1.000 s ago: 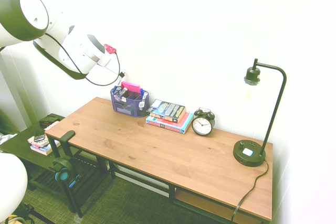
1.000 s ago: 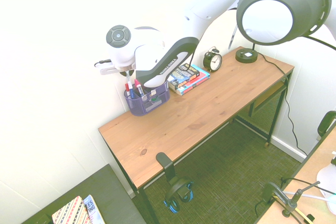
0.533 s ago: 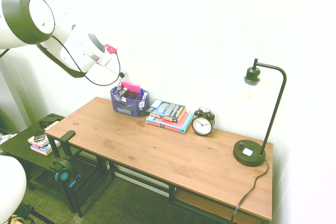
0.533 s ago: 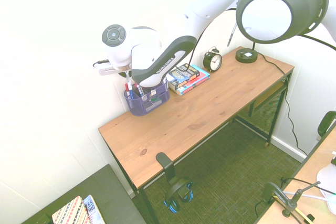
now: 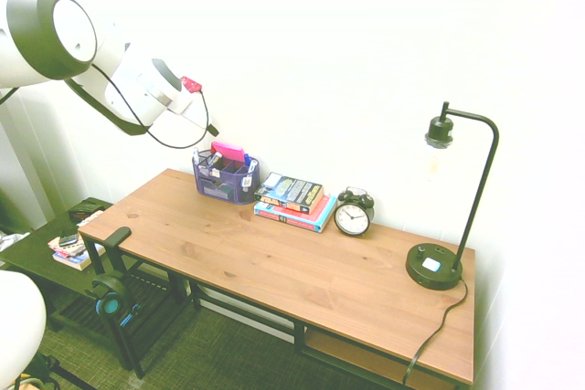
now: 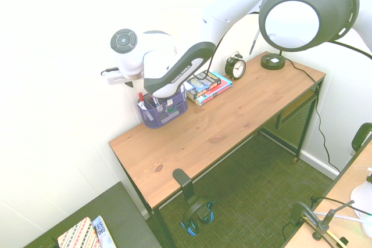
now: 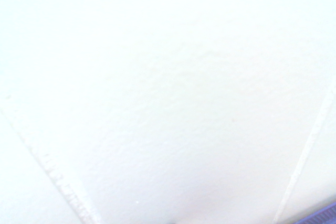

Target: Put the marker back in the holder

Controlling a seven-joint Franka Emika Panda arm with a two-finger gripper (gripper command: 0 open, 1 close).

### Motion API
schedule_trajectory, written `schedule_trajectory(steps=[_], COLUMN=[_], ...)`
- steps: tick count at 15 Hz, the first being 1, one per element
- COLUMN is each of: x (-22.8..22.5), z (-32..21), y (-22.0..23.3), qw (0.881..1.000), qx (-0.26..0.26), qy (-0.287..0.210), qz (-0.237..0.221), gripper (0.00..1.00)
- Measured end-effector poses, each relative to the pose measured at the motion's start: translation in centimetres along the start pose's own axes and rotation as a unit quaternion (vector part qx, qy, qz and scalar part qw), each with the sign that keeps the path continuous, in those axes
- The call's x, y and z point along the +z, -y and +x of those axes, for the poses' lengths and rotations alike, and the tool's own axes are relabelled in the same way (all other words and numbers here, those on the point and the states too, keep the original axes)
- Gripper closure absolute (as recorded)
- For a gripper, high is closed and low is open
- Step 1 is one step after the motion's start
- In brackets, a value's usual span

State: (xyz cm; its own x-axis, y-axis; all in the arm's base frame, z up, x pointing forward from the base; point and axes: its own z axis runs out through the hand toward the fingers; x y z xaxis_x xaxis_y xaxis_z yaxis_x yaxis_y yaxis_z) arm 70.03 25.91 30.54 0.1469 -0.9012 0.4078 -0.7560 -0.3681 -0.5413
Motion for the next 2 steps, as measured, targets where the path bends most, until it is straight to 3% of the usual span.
schedule_trajectory(steps=[2], x=[-1.7], z=[0.1], y=[0.4], qw=[1.0], qx=[0.004], qy=[0.008], qz=[0.021], gripper=[0.0])
